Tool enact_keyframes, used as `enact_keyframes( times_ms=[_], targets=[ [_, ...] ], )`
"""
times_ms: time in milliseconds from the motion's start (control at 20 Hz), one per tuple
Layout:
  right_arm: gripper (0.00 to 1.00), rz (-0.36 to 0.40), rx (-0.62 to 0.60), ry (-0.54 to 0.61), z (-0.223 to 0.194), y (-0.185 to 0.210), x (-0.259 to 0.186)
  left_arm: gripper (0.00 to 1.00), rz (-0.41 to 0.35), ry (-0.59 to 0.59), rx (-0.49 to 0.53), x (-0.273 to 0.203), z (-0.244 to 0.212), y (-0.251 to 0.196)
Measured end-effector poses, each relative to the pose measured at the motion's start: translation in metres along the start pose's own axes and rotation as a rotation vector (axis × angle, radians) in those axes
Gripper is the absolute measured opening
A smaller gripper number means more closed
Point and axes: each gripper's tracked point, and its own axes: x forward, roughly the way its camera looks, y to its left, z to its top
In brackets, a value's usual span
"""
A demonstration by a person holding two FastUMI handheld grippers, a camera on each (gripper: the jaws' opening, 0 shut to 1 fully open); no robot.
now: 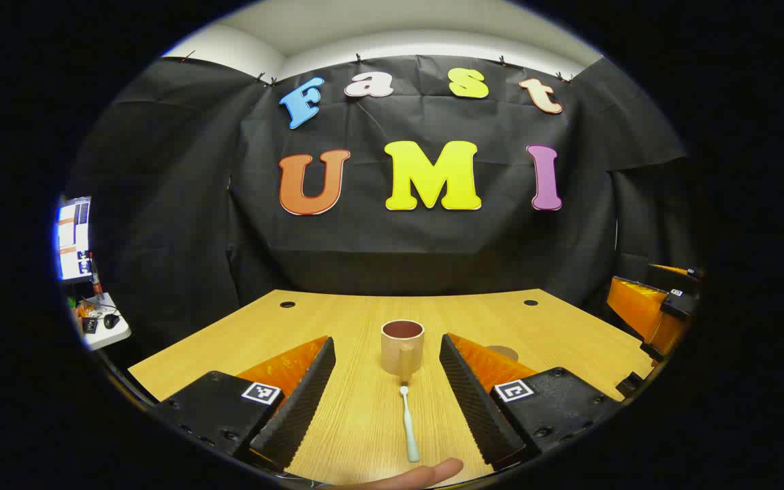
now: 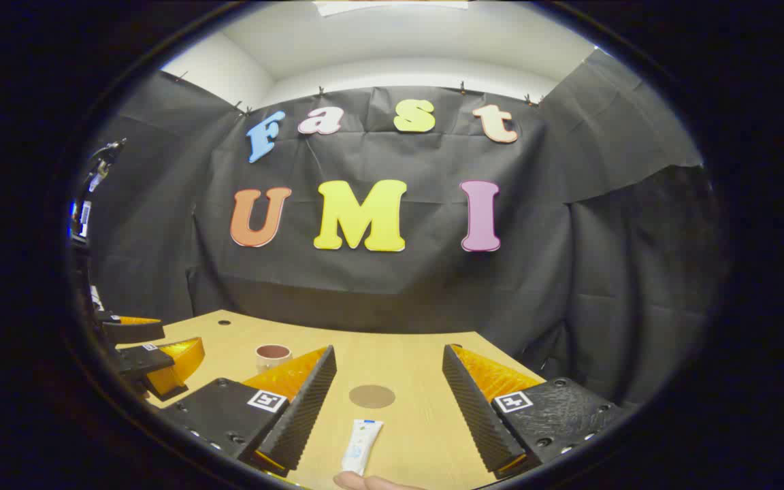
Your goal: Put the toothbrush and toothpaste on the desktop into the cup, then pick up the cup and place it on the coaster on the desktop.
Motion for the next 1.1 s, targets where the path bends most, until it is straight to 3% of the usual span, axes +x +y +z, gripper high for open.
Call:
enact_keyframes(
  times_ms=[1100],
  targets=[
    [0.95, -0.001, -0.014, 0.026, -0.015, -0.004, 0.003, 0.98, -0.018, 0.053, -0.027, 0.005, -0.016, -0.005]
  ],
)
